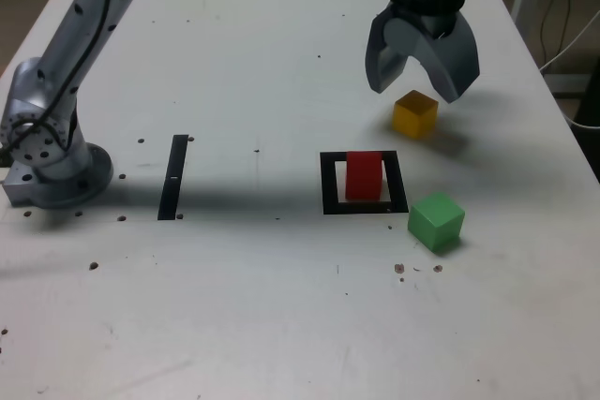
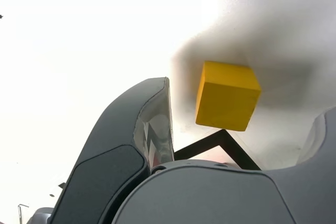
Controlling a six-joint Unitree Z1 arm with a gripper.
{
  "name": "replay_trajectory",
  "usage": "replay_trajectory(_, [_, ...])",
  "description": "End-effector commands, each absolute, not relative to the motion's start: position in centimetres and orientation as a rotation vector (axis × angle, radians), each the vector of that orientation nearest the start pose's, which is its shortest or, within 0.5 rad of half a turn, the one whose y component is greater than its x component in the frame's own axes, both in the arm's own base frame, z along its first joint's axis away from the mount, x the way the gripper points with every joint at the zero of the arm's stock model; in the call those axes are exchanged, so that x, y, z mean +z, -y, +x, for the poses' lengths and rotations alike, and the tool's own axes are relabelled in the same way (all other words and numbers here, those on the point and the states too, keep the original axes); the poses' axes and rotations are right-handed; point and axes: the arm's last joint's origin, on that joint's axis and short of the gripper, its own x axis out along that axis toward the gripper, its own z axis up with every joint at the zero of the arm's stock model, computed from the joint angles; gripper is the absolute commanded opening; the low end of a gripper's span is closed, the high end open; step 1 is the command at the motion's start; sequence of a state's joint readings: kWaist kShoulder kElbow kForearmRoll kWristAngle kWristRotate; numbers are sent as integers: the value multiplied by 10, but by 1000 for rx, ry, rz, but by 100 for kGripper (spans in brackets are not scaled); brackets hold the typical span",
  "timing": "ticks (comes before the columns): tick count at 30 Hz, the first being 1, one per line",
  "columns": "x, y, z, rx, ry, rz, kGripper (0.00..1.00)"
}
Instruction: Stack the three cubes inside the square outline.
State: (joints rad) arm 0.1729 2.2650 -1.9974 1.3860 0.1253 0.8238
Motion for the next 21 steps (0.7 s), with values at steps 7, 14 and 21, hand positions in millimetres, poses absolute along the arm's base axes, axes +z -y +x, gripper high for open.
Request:
replay_trajectory(7, [236, -80, 439, -462, -1660, 571, 93])
replay_trajectory(14, [224, -78, 444, -468, -1669, 570, 91])
replay_trajectory(21, [218, -78, 447, -459, -1678, 562, 84])
